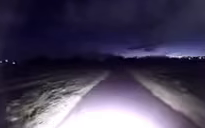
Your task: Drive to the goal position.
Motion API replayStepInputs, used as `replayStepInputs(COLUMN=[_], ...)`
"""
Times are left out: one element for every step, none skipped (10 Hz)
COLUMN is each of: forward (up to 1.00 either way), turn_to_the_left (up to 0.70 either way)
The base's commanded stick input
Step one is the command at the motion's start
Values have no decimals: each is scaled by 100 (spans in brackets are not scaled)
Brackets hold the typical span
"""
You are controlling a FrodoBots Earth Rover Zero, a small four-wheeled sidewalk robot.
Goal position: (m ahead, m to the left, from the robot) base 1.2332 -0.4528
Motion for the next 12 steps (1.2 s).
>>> replayStepInputs(forward=[85, 85, 85, 85, 85, 85, 85, 85, 85, 85, 85, 85], turn_to_the_left=[-34, -34, -34, -34, -34, -34, -33, -32, -18, -5, 0, 0])
